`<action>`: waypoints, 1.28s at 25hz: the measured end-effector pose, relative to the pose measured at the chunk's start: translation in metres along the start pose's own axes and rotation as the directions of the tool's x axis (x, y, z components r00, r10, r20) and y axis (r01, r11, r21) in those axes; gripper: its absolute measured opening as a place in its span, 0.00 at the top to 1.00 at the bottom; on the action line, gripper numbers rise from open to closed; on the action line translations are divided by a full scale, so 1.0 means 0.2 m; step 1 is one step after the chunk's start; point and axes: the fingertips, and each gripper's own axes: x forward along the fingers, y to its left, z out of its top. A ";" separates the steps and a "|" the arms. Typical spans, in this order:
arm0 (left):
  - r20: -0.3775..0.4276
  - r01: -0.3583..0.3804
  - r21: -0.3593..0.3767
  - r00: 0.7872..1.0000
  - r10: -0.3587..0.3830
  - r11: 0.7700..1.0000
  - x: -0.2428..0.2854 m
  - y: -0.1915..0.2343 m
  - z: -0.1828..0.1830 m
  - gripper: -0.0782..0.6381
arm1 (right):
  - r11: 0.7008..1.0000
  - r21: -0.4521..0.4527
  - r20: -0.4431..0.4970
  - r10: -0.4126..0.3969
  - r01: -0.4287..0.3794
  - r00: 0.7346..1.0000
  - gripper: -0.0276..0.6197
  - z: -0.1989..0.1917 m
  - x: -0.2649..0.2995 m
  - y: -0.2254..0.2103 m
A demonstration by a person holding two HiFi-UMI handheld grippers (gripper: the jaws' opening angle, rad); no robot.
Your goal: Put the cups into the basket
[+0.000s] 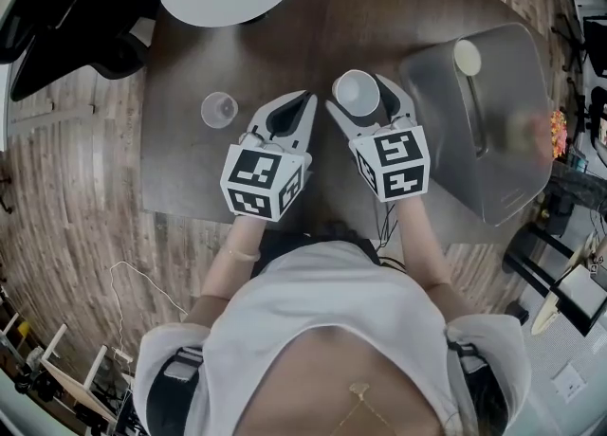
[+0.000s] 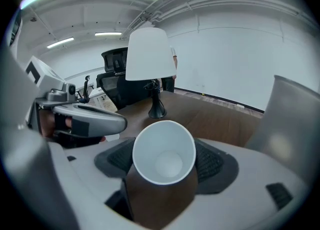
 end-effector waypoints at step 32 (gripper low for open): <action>-0.112 0.295 0.209 0.954 -0.277 0.933 -0.01 -0.70 -0.16 0.87 | 0.952 0.174 0.037 -0.261 0.251 0.965 0.40 -0.42 -0.73 -0.04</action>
